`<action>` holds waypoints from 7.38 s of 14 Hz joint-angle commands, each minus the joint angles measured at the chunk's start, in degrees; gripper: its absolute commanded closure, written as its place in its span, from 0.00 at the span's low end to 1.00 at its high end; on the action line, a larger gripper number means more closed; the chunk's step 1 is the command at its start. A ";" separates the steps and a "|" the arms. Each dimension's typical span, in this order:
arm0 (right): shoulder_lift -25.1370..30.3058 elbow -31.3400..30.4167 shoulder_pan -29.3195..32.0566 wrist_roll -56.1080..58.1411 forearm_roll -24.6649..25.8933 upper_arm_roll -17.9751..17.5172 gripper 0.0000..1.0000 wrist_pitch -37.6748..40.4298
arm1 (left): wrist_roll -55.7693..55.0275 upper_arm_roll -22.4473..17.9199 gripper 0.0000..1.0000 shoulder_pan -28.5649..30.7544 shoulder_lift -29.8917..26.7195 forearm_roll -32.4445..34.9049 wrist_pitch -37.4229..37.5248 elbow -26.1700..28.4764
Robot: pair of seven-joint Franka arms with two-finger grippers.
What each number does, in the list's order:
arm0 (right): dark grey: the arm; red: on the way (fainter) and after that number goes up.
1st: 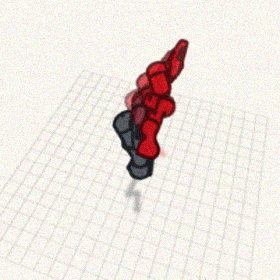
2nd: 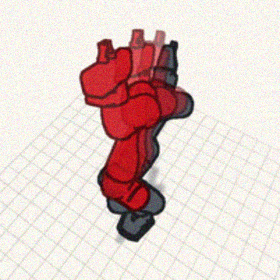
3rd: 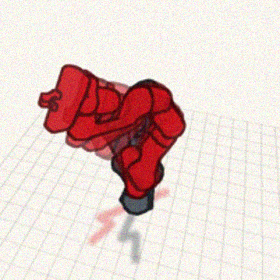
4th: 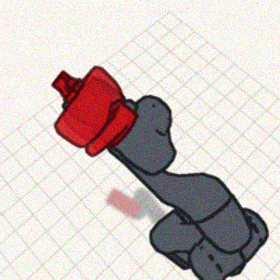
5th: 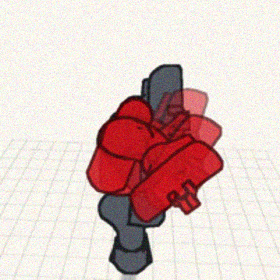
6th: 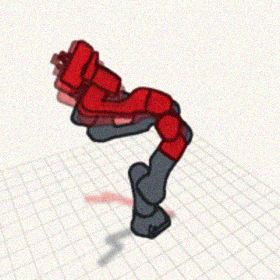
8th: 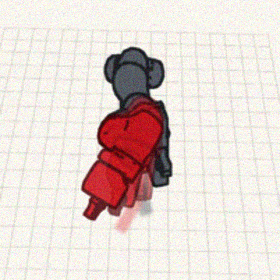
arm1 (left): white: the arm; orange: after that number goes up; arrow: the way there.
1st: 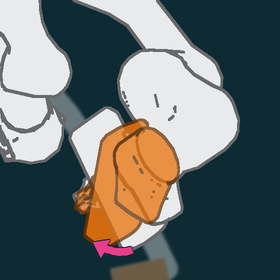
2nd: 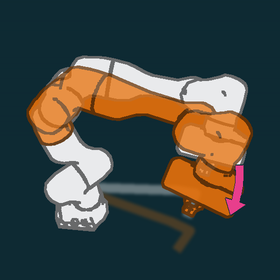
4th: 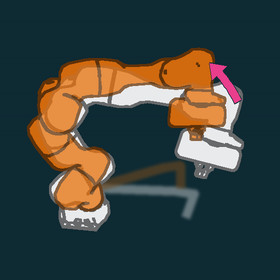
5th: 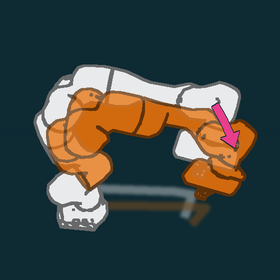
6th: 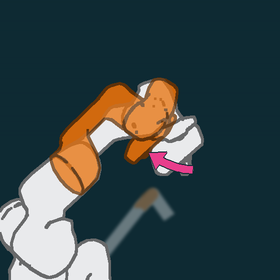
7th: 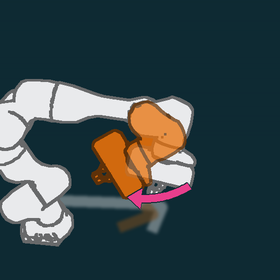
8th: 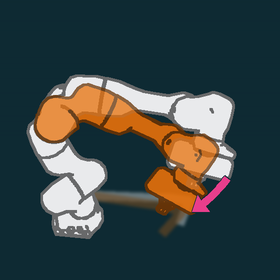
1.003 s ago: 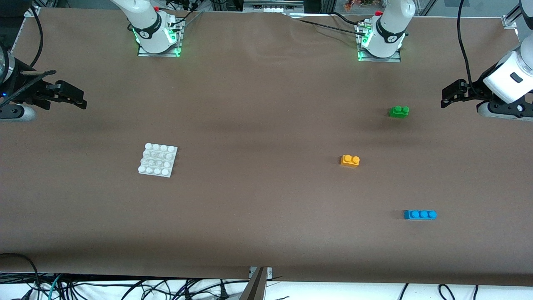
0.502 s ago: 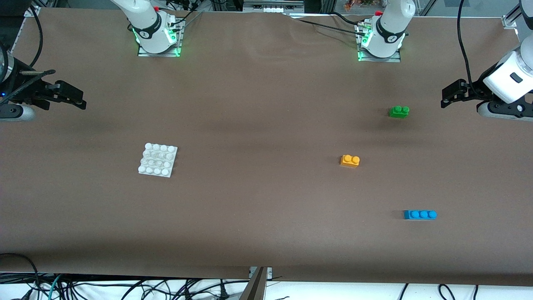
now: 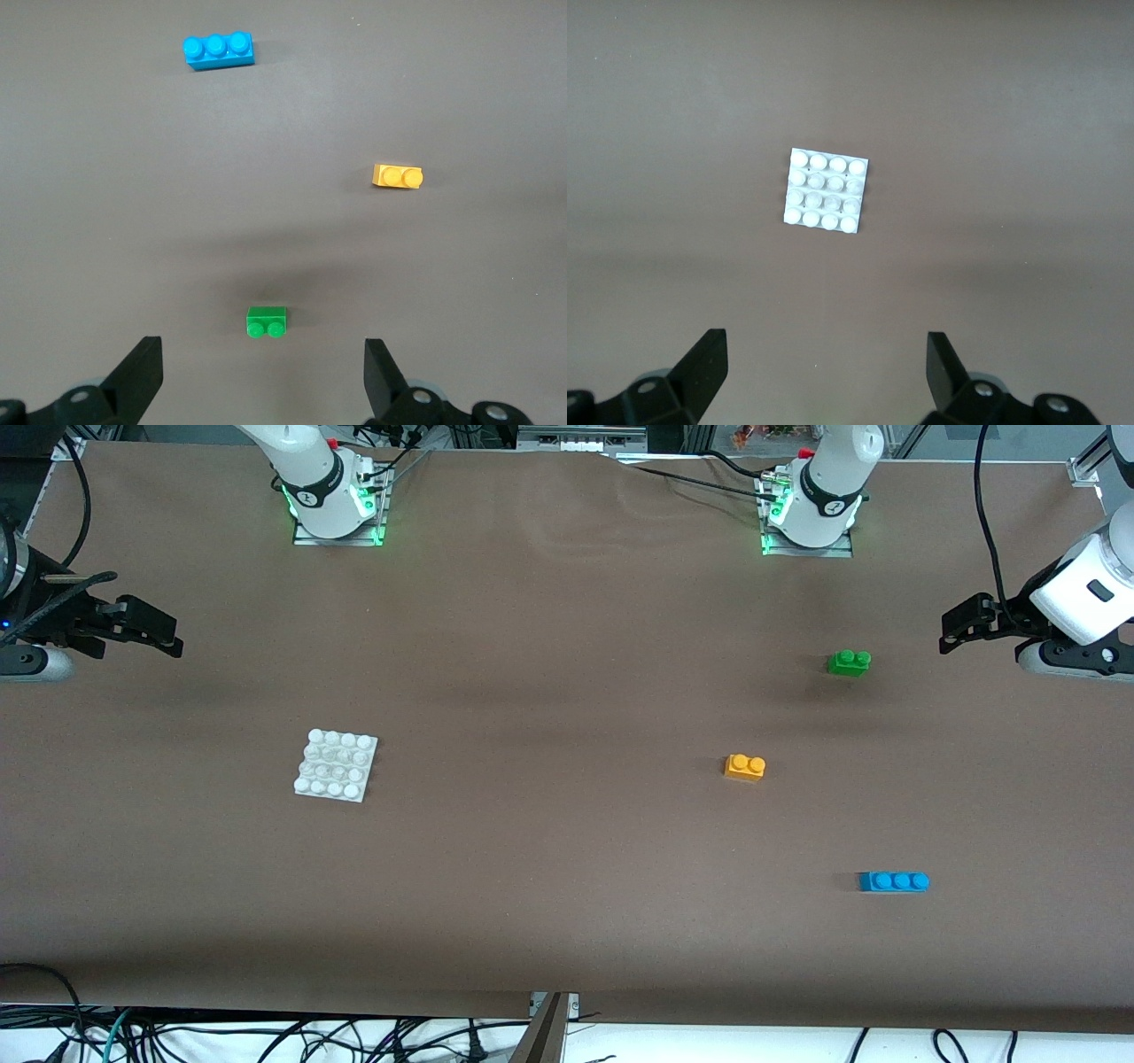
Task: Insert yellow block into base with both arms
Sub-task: 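Reach the right gripper down to the white base plate's edge, then push the white base plate with the right gripper toward the yellow block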
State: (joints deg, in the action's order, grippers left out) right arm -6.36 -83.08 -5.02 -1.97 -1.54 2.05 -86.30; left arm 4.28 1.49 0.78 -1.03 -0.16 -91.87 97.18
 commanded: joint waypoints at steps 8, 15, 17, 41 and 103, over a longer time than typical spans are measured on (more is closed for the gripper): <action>-0.40 -16.13 0.19 -0.67 1.37 0.76 0.01 -18.44 | 1.17 0.00 0.00 0.28 -0.64 0.25 0.73 0.38; -8.92 -25.55 0.10 -3.48 1.37 0.76 0.01 -41.82 | 1.17 0.00 0.00 0.28 -0.64 0.25 0.82 0.38; -10.60 -27.66 0.10 -4.01 1.37 0.76 0.01 -46.83 | 1.17 0.00 0.00 0.28 -0.64 0.25 0.82 0.30; -20.45 -41.38 -0.08 -7.87 0.31 -1.00 0.01 -71.99 | 1.09 0.00 0.00 0.28 -0.64 0.25 0.91 0.30; -49.45 3.62 -46.65 -47.60 2.07 4.80 0.31 -62.94 | 1.09 0.09 0.00 0.28 -0.64 0.16 1.70 0.30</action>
State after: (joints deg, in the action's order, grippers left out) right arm -52.46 -82.82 -49.82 -47.09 0.30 6.90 -149.95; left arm 4.28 1.50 0.85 -1.03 -0.16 -90.94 97.24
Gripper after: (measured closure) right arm 0.313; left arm 0.000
